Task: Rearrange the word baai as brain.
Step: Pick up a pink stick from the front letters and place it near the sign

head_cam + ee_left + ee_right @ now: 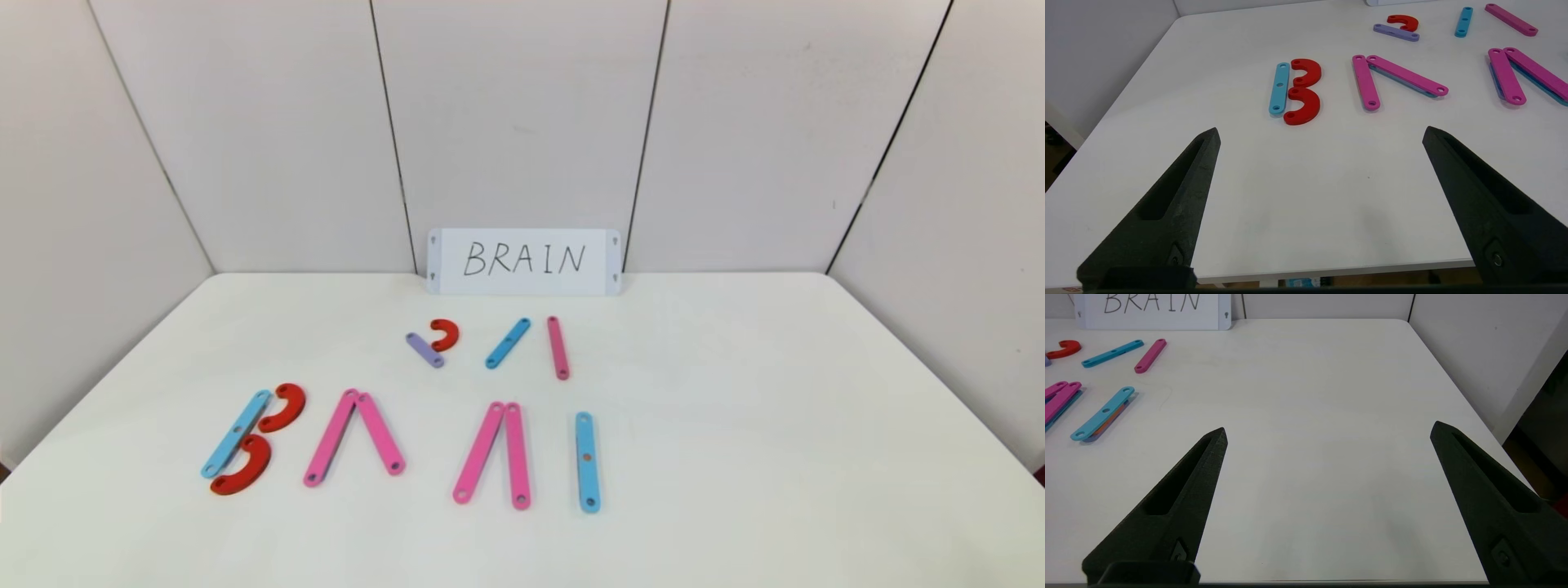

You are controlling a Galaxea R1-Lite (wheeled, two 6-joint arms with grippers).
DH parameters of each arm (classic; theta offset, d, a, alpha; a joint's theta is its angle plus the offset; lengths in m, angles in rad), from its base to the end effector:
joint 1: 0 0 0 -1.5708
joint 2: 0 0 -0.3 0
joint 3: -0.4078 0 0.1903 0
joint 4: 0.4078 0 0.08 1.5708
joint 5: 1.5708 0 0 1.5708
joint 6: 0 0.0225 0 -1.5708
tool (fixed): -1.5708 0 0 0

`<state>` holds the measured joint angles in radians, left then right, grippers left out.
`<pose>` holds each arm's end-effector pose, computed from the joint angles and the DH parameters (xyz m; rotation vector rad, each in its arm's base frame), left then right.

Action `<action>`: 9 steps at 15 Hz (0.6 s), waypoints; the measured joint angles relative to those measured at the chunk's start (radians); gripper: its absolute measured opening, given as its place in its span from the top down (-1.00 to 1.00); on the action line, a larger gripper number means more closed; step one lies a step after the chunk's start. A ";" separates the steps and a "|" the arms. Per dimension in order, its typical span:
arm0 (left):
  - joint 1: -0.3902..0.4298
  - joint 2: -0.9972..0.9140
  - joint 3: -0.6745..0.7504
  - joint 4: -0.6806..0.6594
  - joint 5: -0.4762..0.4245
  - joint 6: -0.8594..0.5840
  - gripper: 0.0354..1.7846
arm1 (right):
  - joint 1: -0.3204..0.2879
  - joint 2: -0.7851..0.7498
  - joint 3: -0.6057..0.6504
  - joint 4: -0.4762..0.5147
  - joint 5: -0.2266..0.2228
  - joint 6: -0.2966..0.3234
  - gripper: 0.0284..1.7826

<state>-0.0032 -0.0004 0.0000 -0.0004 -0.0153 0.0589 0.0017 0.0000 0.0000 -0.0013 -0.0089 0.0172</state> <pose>-0.0228 -0.0003 0.0755 0.0589 -0.0013 -0.0185 -0.0228 -0.0002 0.0756 0.0172 -0.0014 -0.0072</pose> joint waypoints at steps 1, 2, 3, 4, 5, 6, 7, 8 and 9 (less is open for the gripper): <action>0.000 0.000 0.000 0.000 0.000 -0.004 -0.95 | 0.000 0.000 0.000 0.000 0.000 0.000 -0.94; 0.000 0.000 0.000 0.000 0.000 -0.002 -0.95 | -0.001 0.000 0.000 0.000 0.000 0.000 -0.94; 0.000 0.000 0.000 0.002 -0.002 0.004 -0.95 | -0.001 0.000 0.000 0.000 0.000 0.000 -0.94; 0.000 0.000 0.000 0.003 -0.004 0.007 -0.95 | -0.001 0.000 0.000 0.000 0.000 0.000 -0.94; 0.000 0.000 0.000 0.003 -0.007 0.006 -0.95 | 0.000 0.000 0.000 -0.001 0.000 0.000 -0.94; 0.000 0.000 0.000 0.009 -0.009 0.006 -0.95 | 0.000 0.000 0.000 -0.001 0.000 -0.001 -0.94; 0.000 0.000 -0.001 0.012 -0.009 0.004 -0.95 | 0.000 0.000 0.000 -0.001 -0.001 0.000 -0.94; 0.000 0.000 -0.002 0.013 -0.008 0.001 -0.95 | 0.000 0.000 0.000 -0.001 -0.001 0.001 -0.94; 0.000 0.001 -0.004 0.013 -0.007 -0.002 -0.95 | -0.001 0.000 0.000 -0.001 -0.002 0.000 -0.94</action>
<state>-0.0032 0.0009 -0.0043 0.0128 -0.0221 0.0566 0.0004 0.0000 0.0000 -0.0028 -0.0109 0.0177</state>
